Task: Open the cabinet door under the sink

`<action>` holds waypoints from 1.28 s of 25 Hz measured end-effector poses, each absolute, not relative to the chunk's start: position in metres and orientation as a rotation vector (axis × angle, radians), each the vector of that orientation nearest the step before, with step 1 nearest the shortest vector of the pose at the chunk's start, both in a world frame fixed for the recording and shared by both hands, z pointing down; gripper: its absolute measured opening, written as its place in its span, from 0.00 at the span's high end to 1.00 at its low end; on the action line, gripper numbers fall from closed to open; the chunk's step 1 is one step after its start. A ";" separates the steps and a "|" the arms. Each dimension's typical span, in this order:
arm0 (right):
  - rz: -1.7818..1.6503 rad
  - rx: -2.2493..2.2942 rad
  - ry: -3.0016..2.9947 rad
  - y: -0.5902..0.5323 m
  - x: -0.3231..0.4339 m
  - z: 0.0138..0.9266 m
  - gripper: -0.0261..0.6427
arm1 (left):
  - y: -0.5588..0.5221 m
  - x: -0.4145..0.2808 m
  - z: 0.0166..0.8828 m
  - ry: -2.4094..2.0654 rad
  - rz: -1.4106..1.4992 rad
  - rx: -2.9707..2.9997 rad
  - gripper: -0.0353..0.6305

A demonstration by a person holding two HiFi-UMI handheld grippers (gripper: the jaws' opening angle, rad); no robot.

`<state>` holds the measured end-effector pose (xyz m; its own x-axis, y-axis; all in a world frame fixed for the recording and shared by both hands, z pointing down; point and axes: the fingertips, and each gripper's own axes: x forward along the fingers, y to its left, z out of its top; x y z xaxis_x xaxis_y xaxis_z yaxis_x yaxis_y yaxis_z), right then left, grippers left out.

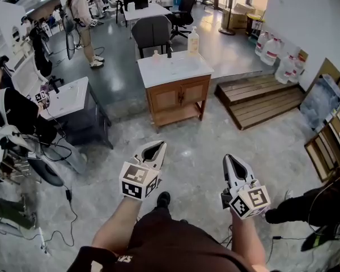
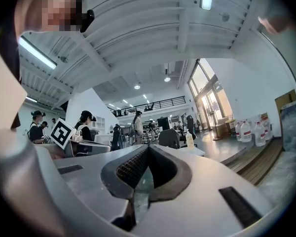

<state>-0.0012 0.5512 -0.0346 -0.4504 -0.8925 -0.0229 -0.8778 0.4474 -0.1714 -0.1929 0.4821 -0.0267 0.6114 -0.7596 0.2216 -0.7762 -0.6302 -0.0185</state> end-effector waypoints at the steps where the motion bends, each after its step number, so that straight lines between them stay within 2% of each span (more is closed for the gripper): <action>1: -0.213 -1.579 2.579 0.545 -0.001 -0.033 0.94 | 0.476 -0.194 -0.024 -1.314 0.320 2.742 0.92; 14: -0.188 -1.649 2.523 0.393 -0.010 -0.019 0.94 | 0.316 -0.209 0.020 -1.271 0.330 2.688 0.92; 23: -0.227 -1.661 2.552 0.223 -0.065 -0.010 0.94 | 0.146 -0.244 0.036 -1.246 0.319 2.696 0.92; 27: -0.272 -1.652 2.580 0.175 -0.092 -0.007 0.94 | 0.094 -0.255 0.042 -1.220 0.305 2.686 0.92; 32: -0.321 -1.698 2.555 0.140 -0.088 0.003 0.94 | 0.056 -0.253 0.051 -1.185 0.315 2.674 0.92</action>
